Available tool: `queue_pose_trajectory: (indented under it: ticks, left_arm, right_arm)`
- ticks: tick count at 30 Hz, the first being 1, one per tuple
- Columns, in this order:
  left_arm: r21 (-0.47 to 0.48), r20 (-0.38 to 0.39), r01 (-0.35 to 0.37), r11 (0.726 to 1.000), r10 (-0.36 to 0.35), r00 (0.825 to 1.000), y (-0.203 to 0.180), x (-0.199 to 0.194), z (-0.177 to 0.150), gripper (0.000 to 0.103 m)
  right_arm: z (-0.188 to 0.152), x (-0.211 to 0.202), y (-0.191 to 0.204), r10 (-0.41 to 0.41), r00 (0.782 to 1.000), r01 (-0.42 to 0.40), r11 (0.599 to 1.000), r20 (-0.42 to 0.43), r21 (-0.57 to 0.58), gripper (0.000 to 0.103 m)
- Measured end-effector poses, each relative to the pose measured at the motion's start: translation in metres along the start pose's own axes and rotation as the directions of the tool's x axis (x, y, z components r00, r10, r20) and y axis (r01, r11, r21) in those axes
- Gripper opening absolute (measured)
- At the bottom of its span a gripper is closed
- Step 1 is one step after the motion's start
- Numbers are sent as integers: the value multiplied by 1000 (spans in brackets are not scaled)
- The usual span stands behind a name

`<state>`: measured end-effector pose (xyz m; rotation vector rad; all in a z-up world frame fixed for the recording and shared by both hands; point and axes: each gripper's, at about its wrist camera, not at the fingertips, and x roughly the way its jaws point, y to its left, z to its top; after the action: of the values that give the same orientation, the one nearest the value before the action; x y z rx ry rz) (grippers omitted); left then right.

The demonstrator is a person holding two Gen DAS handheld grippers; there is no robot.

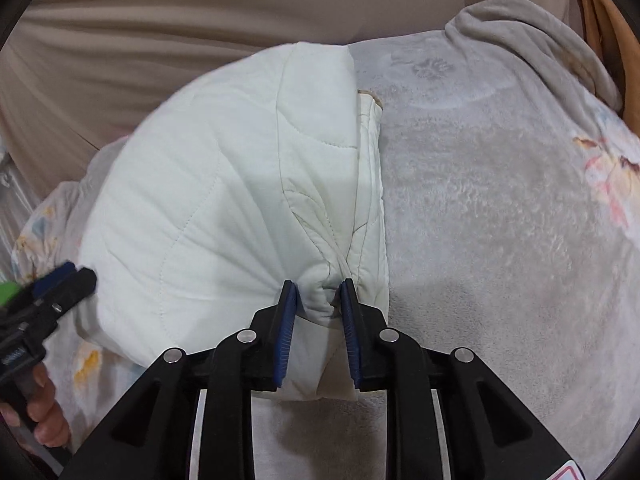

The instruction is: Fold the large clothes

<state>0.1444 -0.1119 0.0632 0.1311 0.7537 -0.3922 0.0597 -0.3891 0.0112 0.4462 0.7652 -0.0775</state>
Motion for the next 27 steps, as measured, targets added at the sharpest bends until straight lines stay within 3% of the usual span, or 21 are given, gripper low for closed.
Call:
queue_pose_trajectory:
  ticks: [2,4,9,14,16,17,18,19,21,22,24,27]
  left_arm:
    - [-43,5,47,998,-47,999,15,-6,-1,91]
    - [-89,2,109,990,-109,994,30,-9,0,92]
    - [-186,-41,205,961,-216,976,56,14,-1,94]
    - [-318,-68,386,866,-427,902,66,49,2,98]
    - [-323,-75,403,856,-447,891,62,58,5,98]
    - [-315,-79,417,853,-461,884,58,61,7,98]
    - [-306,-89,412,858,-457,885,54,63,9,97]
    - [-295,-96,398,869,-441,892,48,61,10,90]
    - [-258,-101,383,887,-419,902,42,51,13,77]
    - [-238,-107,377,895,-409,906,40,44,13,71]
    - [-228,-125,382,896,-416,901,42,32,10,68]
    - [-219,-149,403,888,-439,886,51,4,-8,67]
  right_arm:
    - [0,-17,-1,29,999,-31,999,43,33,35]
    - [-1,-36,-6,36,996,-42,997,82,66,57]
    - [-4,-38,-18,75,996,-81,988,51,129,70]
    - [2,-4,-25,170,985,-163,968,-17,191,84]
    - [7,13,-25,226,973,-210,954,-51,215,87]
    - [8,21,-24,257,964,-236,945,-66,227,87]
    - [10,27,-23,266,961,-242,941,-75,237,85]
    - [12,32,-20,274,959,-249,938,-78,240,81]
    - [14,29,-13,292,954,-269,937,-76,221,54]
    - [14,23,-8,285,955,-265,943,-76,202,46]
    - [13,8,4,270,959,-255,954,-81,157,43]
    - [-8,-23,20,304,948,-292,949,-99,117,42]
